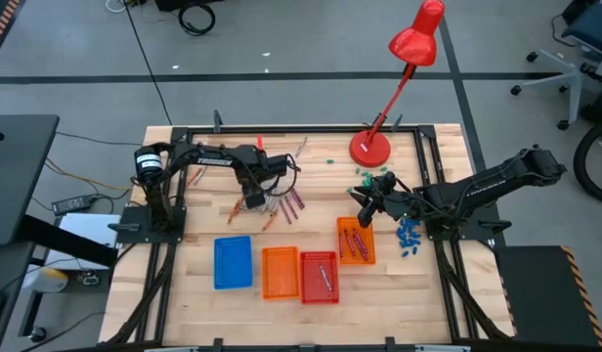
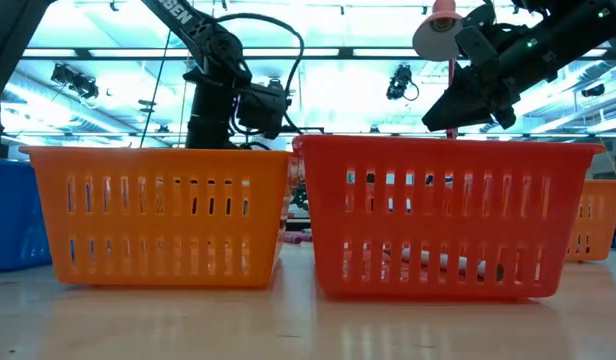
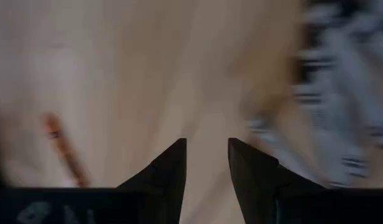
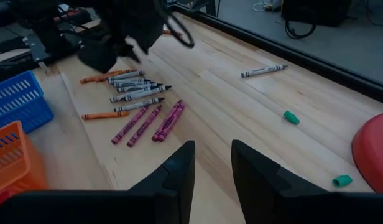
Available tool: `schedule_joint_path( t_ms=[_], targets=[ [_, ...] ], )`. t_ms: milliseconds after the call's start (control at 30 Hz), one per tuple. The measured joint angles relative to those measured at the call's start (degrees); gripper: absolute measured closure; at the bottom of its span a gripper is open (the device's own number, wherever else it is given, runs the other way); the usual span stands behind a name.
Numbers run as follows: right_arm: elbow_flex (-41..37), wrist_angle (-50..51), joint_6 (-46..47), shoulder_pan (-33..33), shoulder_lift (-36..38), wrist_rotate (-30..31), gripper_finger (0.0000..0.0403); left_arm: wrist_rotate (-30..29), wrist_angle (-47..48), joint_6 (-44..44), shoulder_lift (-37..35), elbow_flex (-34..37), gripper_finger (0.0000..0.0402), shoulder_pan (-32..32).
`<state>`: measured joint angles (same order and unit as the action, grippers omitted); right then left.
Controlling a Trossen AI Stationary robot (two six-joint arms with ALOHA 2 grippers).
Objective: Sort crayons
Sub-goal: Put the orange crayon into the left orange bin
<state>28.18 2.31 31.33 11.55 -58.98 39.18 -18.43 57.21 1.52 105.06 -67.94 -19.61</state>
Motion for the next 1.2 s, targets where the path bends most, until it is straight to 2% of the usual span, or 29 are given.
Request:
schedule_joint_path(
  t_ms=[100, 333, 733, 1033, 1200],
  targets=[
    [0.0, 0.0, 0.0, 0.1, 0.0, 0.0, 0.0293, -2.3, 0.2, -1.1, 0.0, 0.1, 0.0272, -2.6],
    [0.0, 0.0, 0.0, 0.5, 0.0, 0.0, 0.0293, -2.8, -0.1, -2.7, -1.2, 5.6, 0.0272, -11.9],
    [0.0, -0.7, 0.0, 0.4, 0.0, 0.4, 0.0293, -0.8, -10.9, -6.1, -13.2, 13.2, 0.0272, -20.9],
    [0.0, -1.5, -0.4, 0.4, 0.0, 0.3, 0.0293, -0.8, -16.7, -9.3, -11.9, 13.4, 0.0271, -27.7],
    [0.0, -1.8, -1.0, 0.4, 0.0, 0.3, 0.0293, 2.9, -17.6, -12.0, -10.2, 13.4, 0.0271, -30.0]
  ],
)
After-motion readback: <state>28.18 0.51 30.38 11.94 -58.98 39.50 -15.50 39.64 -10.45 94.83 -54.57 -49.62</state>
